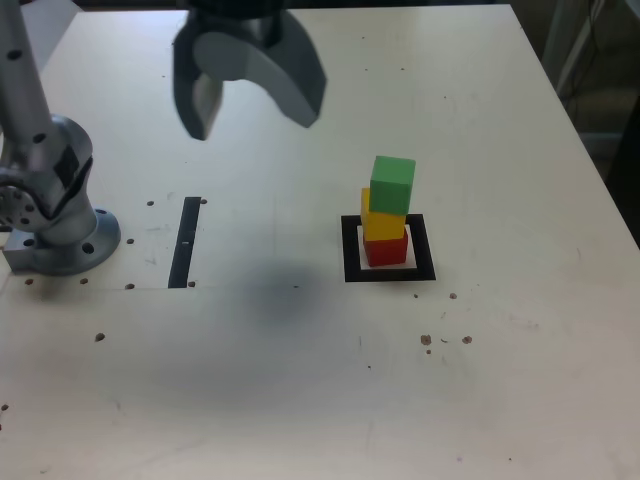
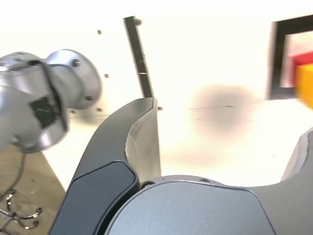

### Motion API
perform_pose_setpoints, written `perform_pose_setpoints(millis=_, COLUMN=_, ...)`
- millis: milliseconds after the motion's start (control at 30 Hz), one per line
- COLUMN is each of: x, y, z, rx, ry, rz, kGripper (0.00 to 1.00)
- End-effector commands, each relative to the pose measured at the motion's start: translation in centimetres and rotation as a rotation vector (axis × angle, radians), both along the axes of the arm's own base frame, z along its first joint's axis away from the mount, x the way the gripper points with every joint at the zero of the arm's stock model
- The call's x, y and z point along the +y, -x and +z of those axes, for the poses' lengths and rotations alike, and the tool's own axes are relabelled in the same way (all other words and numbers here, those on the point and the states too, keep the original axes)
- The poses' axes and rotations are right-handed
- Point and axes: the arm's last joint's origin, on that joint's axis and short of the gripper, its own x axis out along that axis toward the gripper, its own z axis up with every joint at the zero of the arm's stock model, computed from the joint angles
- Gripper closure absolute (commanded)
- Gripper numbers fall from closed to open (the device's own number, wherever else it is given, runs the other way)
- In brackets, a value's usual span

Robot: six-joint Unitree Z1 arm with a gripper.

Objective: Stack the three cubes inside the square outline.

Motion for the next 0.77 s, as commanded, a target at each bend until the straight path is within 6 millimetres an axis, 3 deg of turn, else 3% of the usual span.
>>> perform_pose_setpoints(millis=0, x=0.1, y=1.2, z=-0.6, rx=0.022, ry=-0.003, rz=0.000, kGripper=0.01)
perform_pose_setpoints(millis=167, x=0.5, y=3.8, z=-2.9, rx=0.068, ry=-0.007, rz=0.012, kGripper=0.01)
perform_pose_setpoints(millis=567, x=1.2, y=7.0, z=-10.0, rx=0.133, ry=0.013, rz=0.054, kGripper=0.01)
perform_pose_setpoints(millis=733, x=1.2, y=7.4, z=-10.7, rx=0.099, ry=0.041, rz=0.060, kGripper=0.00)
